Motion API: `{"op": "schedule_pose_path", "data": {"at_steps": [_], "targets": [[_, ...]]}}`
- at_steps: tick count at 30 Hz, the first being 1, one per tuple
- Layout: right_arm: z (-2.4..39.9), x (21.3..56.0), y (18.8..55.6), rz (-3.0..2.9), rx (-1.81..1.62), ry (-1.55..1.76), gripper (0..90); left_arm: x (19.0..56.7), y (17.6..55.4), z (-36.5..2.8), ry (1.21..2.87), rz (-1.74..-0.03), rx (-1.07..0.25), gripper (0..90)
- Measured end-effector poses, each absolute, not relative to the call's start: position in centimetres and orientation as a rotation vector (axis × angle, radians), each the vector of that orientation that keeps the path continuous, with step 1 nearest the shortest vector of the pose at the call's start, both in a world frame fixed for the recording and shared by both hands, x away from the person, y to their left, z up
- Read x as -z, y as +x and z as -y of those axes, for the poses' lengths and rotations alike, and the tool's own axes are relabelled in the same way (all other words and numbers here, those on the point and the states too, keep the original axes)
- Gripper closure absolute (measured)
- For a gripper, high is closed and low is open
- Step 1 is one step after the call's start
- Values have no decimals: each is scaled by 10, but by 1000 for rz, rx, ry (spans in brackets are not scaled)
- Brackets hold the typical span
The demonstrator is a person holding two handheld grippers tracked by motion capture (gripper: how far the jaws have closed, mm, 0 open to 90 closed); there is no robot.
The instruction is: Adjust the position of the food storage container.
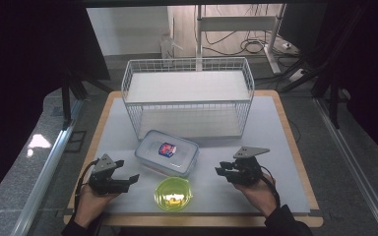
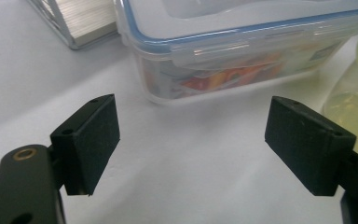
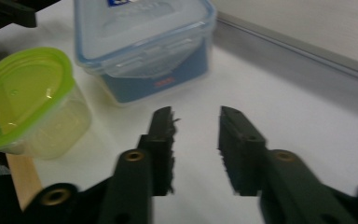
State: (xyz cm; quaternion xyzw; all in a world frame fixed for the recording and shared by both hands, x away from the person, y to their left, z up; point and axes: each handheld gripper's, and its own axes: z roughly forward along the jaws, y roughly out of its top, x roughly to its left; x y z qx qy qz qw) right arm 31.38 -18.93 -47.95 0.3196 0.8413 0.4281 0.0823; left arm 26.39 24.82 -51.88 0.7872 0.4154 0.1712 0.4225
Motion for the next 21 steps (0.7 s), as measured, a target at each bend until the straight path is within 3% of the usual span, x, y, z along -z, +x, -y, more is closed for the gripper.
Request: {"op": "schedule_pose_path", "data": {"at_steps": [4,21], "targets": [[171,476,308,-2549,-1307,906,891,519,264,-249,1965,-1053,-435,162],[39,470,278,-2852,-1284,366,900,520,265,-260,1948,-1118,-477,150]]}}
